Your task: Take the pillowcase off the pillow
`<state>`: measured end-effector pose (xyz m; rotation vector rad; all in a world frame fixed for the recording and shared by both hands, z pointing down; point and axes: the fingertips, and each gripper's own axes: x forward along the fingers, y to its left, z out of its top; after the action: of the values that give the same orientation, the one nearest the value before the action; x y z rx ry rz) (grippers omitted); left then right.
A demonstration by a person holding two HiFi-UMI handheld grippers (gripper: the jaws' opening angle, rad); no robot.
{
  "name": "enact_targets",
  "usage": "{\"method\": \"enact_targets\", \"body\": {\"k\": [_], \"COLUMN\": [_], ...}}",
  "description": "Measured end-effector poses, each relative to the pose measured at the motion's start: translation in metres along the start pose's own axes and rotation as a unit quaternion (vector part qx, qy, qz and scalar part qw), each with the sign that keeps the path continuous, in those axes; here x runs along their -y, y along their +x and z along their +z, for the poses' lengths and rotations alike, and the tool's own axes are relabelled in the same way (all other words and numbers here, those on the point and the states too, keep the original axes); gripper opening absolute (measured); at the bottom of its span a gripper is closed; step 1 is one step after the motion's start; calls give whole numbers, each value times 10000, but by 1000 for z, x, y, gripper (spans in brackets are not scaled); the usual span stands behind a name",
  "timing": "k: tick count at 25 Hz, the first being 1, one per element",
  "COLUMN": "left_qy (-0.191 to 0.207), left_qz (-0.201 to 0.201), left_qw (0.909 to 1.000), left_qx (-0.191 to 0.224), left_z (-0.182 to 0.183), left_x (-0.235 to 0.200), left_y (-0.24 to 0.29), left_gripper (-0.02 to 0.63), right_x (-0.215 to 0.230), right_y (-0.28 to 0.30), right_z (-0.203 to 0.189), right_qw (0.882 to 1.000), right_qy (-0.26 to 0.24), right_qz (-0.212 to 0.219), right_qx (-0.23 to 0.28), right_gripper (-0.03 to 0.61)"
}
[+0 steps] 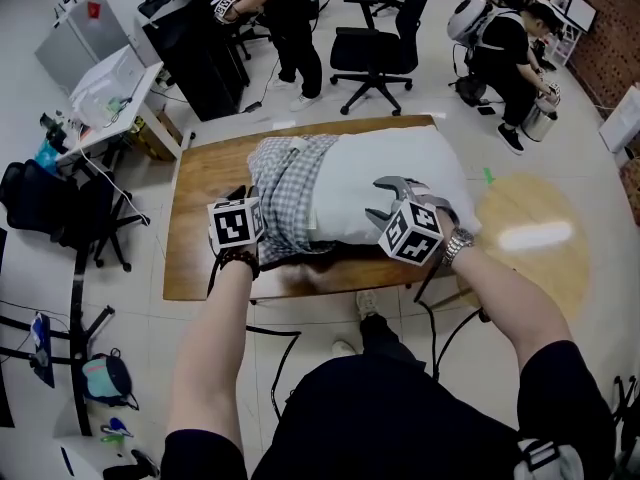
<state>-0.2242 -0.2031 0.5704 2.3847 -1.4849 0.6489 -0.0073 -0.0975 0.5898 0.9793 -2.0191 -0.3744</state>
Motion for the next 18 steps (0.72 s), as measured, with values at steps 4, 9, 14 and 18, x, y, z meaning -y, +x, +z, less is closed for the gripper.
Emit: {"method": "enact_targets", "body": {"k": [4, 9, 14, 18], "left_qy": [415, 742, 944, 1177], "left_qz": [-51, -200, -411, -662], "left_qw": [9991, 9970, 9947, 9908], "left_qx": [0, 24, -32, -109], "left_z": [11, 33, 54, 68], "left_x": [14, 24, 36, 50], "left_y": [1, 4, 12, 27], "left_gripper": [84, 87, 97, 106], "right_x": [10, 27, 48, 66], "right_y": [-4, -3, 0, 8], "right_z": [3, 7, 14, 12], "right_qw": [10000, 9999, 9997, 9992], "right_qy": [40, 125, 234, 345], "right_qz": [11, 57, 117, 175], "right_qx": [-12, -46, -16, -17], "right_gripper": [224, 224, 224, 224]}}
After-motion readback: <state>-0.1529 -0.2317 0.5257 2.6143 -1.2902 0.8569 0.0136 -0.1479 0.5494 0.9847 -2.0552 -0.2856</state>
